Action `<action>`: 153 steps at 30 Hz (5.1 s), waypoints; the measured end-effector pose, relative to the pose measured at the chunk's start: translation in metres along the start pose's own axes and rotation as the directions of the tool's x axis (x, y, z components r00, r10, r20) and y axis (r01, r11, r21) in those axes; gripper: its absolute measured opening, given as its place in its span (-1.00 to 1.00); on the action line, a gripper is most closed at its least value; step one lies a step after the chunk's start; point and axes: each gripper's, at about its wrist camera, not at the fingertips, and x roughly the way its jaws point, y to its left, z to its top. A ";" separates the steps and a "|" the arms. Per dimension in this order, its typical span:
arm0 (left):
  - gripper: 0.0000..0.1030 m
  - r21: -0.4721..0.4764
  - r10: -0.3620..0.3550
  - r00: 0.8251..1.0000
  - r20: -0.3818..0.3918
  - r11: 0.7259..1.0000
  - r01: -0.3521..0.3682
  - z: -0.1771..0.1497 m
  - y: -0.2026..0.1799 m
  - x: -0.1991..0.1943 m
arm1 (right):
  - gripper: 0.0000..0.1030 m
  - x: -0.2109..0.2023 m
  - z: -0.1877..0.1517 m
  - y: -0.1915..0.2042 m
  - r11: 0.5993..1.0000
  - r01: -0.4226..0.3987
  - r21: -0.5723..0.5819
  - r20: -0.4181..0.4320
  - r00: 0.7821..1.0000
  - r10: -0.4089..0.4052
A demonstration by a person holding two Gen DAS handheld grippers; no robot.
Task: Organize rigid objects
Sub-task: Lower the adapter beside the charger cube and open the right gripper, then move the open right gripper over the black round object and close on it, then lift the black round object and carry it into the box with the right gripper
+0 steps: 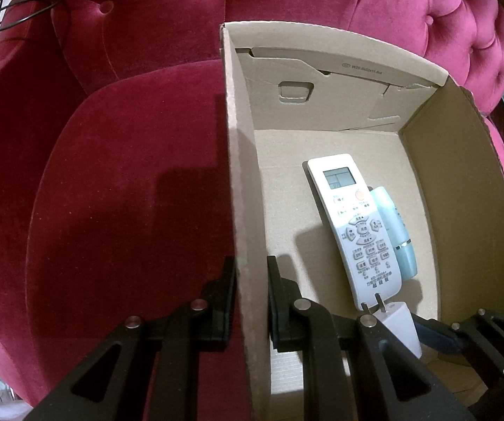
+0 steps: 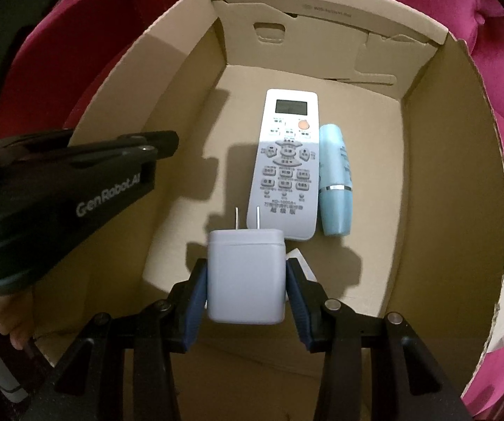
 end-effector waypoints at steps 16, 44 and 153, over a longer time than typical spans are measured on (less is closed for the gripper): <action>-0.67 -0.001 0.001 1.000 0.000 1.000 -0.001 0.000 0.001 -0.001 | 0.08 -0.015 0.004 -0.002 1.000 0.025 -0.009 0.029 0.999 -0.025; -0.68 -0.002 0.007 1.000 0.000 1.000 -0.007 0.000 0.000 0.000 | 0.99 -0.084 0.010 -0.026 0.995 0.095 0.020 0.148 0.984 -0.097; -0.68 -0.017 0.000 1.000 -0.024 1.000 -0.001 0.005 0.005 0.002 | -0.17 -0.075 0.042 -0.190 0.937 0.202 0.285 0.218 0.938 -0.268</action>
